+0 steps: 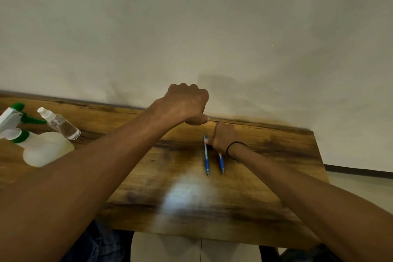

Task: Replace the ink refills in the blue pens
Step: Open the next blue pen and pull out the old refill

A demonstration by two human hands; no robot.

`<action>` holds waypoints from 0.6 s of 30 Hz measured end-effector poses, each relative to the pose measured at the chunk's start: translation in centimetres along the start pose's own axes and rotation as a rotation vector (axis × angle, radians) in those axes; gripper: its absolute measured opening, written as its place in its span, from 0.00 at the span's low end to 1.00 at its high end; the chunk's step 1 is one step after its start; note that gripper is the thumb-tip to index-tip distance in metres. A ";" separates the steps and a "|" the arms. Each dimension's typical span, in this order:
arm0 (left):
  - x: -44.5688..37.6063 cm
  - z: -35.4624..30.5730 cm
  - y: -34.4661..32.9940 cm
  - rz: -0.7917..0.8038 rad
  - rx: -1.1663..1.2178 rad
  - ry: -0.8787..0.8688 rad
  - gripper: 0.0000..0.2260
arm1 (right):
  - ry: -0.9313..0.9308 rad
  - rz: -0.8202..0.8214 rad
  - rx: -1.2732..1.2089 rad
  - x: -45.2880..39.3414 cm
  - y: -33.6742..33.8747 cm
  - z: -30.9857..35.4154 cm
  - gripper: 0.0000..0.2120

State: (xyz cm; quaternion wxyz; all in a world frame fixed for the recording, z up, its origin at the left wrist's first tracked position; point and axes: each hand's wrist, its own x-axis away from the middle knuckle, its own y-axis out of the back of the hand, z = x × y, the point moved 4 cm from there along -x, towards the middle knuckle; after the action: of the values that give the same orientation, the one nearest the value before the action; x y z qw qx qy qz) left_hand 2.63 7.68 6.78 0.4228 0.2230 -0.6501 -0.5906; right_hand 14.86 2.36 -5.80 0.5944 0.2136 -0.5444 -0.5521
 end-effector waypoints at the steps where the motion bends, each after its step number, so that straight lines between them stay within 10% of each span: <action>1: 0.0 0.0 0.0 0.002 -0.003 -0.002 0.19 | -0.004 -0.023 0.055 -0.2 0.5 -0.2 0.21; 9: 0.2 -0.2 0.3 0.005 -0.004 -0.014 0.20 | -0.052 0.159 0.185 -0.1 -0.2 -1.6 0.13; 18: 0.4 -0.3 0.6 0.005 -0.007 -0.015 0.19 | -0.154 0.162 -0.253 0.1 3.0 -0.8 0.08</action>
State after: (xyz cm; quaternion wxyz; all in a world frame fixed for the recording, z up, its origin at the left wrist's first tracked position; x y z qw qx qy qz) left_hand 2.76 7.30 7.42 0.4201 0.2155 -0.6518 -0.5935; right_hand 16.77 2.88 -3.41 0.6156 0.0491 -0.5300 -0.5812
